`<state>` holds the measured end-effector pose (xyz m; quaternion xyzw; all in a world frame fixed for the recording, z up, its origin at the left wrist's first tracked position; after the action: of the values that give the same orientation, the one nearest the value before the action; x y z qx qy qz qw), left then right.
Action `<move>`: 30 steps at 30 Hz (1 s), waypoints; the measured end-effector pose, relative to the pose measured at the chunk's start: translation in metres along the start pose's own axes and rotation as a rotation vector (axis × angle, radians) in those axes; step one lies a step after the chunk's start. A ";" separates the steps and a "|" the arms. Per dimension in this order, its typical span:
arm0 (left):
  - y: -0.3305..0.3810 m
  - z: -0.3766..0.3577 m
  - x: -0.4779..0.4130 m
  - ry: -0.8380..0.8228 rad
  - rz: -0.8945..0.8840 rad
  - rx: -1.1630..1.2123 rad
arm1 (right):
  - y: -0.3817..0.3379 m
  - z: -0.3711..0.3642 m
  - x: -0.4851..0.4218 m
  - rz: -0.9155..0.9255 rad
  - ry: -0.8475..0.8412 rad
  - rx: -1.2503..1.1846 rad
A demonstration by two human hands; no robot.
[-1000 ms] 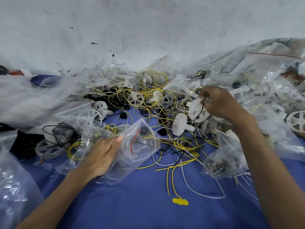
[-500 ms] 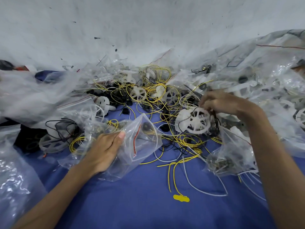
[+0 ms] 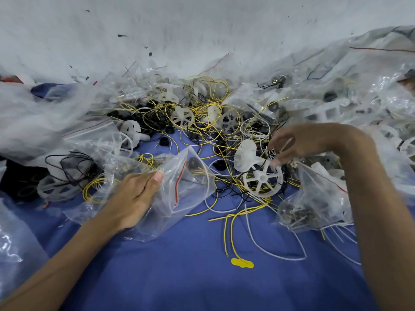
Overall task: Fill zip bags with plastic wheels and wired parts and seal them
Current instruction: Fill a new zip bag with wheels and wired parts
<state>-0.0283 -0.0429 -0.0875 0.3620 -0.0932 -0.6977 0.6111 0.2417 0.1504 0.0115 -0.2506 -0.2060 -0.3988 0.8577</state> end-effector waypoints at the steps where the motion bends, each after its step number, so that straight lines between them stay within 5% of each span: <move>1: 0.001 0.000 0.000 0.002 0.000 -0.008 | 0.004 -0.001 -0.004 -0.016 -0.023 -0.023; 5: 0.000 0.001 0.000 -0.009 0.001 -0.039 | 0.030 0.007 -0.012 -0.009 0.158 -0.184; 12: 0.004 0.001 0.000 -0.010 -0.020 -0.081 | 0.022 -0.022 -0.035 0.043 -0.059 0.043; 20: 0.008 0.006 0.001 0.027 -0.008 -0.088 | 0.031 0.024 0.011 0.007 0.572 0.002; 25: 0.020 0.009 0.002 0.088 -0.063 -0.087 | 0.022 0.044 0.031 0.134 0.889 -0.291; 30: 0.020 0.009 0.003 0.090 -0.047 -0.088 | 0.013 0.040 0.033 0.316 0.835 -0.727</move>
<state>-0.0176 -0.0530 -0.0705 0.3680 -0.0264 -0.6982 0.6135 0.2657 0.1621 0.0579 -0.3785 0.3405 -0.3762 0.7741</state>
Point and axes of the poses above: each hand's wrist, its own x-axis away from the middle knuckle, its own z-axis out of the back of the hand, y = z × x, the point moved 4 cm from there along -x, towards the middle knuckle, and after that the axes turned 14 degrees about -y, right-handed, at the moved point
